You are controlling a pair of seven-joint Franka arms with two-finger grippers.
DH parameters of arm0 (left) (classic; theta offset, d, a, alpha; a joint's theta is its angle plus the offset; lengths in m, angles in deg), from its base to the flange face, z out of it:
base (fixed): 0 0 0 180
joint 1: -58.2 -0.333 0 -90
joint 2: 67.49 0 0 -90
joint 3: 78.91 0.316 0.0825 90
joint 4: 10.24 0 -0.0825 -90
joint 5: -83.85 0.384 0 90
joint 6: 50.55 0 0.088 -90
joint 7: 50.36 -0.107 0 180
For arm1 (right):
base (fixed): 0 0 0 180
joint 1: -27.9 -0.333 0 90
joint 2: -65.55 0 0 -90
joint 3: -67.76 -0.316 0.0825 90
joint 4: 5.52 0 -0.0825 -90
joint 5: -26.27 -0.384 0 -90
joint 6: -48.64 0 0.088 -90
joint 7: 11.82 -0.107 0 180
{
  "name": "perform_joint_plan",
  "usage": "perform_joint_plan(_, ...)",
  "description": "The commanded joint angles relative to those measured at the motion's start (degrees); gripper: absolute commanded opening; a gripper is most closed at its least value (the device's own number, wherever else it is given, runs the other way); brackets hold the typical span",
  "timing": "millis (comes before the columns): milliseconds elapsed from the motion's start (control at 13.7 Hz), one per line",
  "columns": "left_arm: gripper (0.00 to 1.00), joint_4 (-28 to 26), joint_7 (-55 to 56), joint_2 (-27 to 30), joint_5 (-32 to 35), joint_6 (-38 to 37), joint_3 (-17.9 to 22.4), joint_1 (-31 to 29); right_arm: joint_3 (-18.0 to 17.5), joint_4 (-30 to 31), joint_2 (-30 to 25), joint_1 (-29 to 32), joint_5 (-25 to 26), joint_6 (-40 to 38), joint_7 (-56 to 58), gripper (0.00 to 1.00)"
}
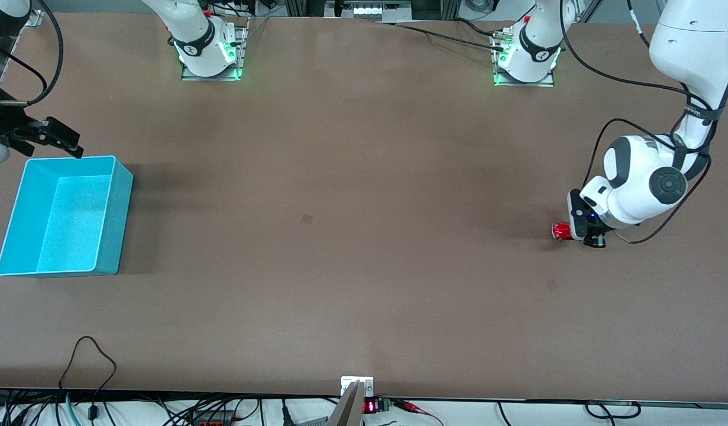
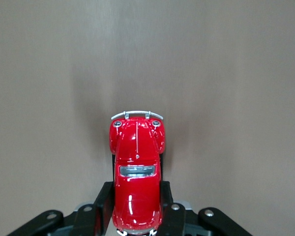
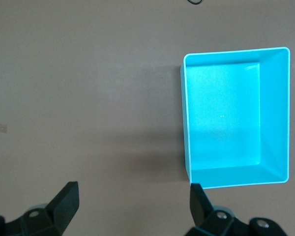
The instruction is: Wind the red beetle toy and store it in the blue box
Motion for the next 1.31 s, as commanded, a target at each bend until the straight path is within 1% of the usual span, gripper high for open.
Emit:
perform_joint_plan(0,0.18,1.70,-2.99,-2.78,1.18,0.49,-0.18,-3.14,-0.05,0.36,-0.87,0.00,-0.32,0.09,-0.25,1.00)
perform_joint_plan(364,0.18,2.67,-6.95,-3.05,1.18,0.58,-0.09,-5.43,-0.31,-0.52,-0.87,-0.09,-0.24,-0.43,-0.07,1.00)
perform_joint_plan(802,0.18,2.76,-6.96,-3.05,1.18,1.46,-0.01,-6.84,-0.22,-0.52,-0.78,-0.09,-0.24,-0.35,-0.60,1.00)
perform_joint_plan(874,0.20,2.76,-6.96,-3.05,1.18,1.46,-0.09,-6.84,-0.31,-0.52,-0.78,-0.09,-0.24,-0.35,-0.51,1.00)
perform_joint_plan(947,0.27,2.76,-6.96,-3.05,1.18,1.46,-0.01,-6.76,-0.22,-0.52,-0.78,-0.09,-0.24,-0.35,-0.60,1.00)
perform_joint_plan(1020,0.51,2.76,-6.96,-3.05,1.18,1.46,-0.09,-6.84,-0.31,-0.52,-0.69,-0.09,-0.24,-0.35,-0.68,1.00)
perform_joint_plan(1093,0.98,2.76,-7.13,-3.05,1.18,1.46,-0.09,-6.84,-0.31,-0.52,-0.69,-0.09,-0.24,-0.35,-0.68,1.00)
perform_joint_plan(1239,1.00,2.84,-7.75,-2.53,1.18,0.94,-0.36,-6.84,-0.22,-0.52,-0.52,-0.09,-0.24,-0.35,-0.77,1.00)
